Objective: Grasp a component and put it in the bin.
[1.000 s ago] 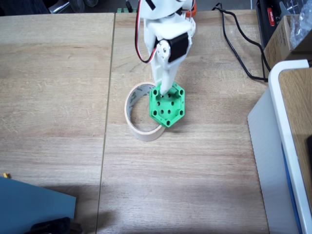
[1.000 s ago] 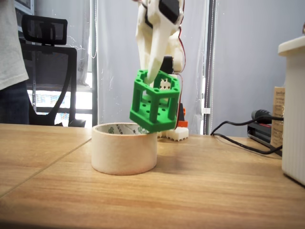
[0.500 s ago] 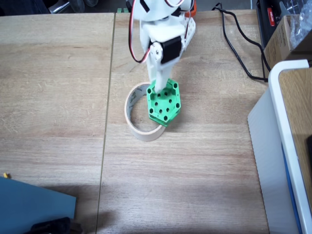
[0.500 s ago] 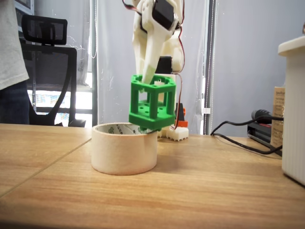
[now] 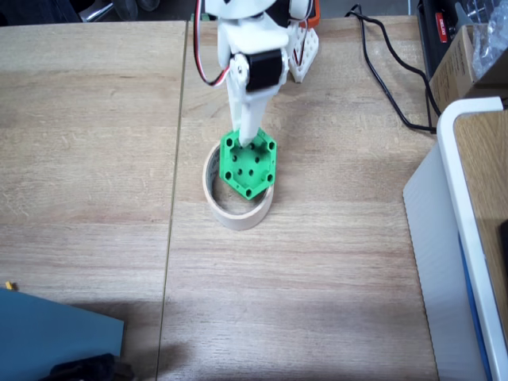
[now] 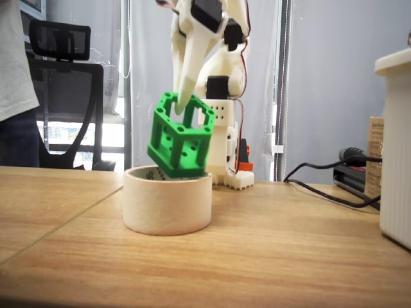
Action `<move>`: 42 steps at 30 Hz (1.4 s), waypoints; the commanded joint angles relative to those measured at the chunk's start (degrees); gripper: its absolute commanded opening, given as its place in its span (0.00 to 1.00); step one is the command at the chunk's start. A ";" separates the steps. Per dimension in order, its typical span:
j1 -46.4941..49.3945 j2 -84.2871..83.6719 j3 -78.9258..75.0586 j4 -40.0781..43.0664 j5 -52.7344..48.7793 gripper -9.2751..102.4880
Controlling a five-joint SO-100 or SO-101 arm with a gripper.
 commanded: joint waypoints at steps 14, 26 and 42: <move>1.76 2.81 5.01 -0.09 0.09 0.08; 1.76 -0.35 7.82 -0.18 0.09 0.08; 1.76 -8.17 -0.53 -1.14 0.09 0.08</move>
